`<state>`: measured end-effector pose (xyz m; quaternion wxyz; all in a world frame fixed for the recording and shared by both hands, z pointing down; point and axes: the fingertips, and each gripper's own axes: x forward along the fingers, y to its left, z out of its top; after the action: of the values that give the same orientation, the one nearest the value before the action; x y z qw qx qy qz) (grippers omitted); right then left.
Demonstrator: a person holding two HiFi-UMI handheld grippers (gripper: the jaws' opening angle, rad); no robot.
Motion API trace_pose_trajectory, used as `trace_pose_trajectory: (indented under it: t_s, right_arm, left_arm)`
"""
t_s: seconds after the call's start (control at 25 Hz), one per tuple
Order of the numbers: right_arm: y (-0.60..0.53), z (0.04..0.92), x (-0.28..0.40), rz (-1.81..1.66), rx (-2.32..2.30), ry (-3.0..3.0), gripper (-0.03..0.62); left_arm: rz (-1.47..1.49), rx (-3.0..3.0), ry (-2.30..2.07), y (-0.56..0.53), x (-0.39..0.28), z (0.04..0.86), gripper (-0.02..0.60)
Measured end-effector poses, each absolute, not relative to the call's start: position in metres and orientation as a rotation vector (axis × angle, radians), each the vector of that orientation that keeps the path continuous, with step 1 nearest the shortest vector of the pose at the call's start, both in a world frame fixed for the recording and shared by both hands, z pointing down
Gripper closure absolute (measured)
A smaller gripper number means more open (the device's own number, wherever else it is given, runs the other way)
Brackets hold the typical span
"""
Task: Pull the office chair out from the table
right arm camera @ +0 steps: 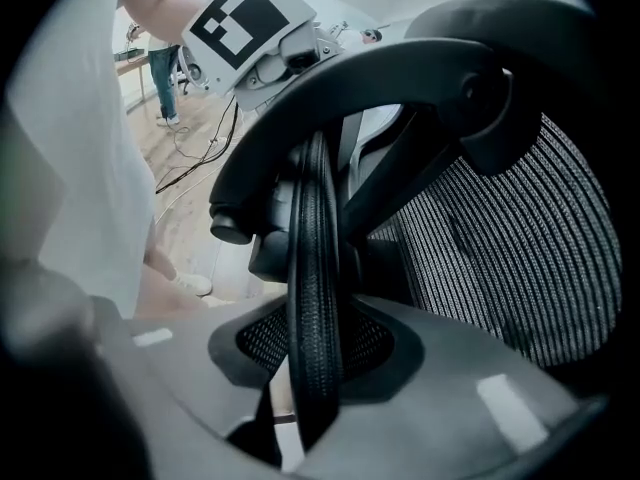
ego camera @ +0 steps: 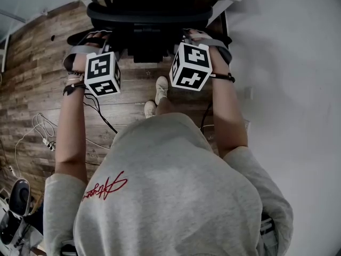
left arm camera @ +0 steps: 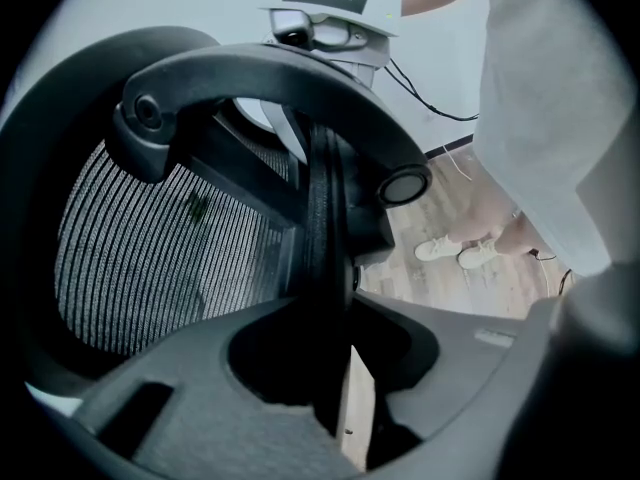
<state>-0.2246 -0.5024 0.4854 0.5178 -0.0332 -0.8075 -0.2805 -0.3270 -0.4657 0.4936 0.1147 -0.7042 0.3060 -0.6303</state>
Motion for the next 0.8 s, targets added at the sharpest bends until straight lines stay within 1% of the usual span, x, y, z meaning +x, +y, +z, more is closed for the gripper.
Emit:
trace_pose_trajectory:
  t_s: [0.8]
  right_arm:
    - [-0.501,0.476,-0.224,-0.62,-0.111,-1.957,0.467]
  left_arm:
    - [-1.864,-2.068,0.943,-0.464,-0.325,0.487,0.477]
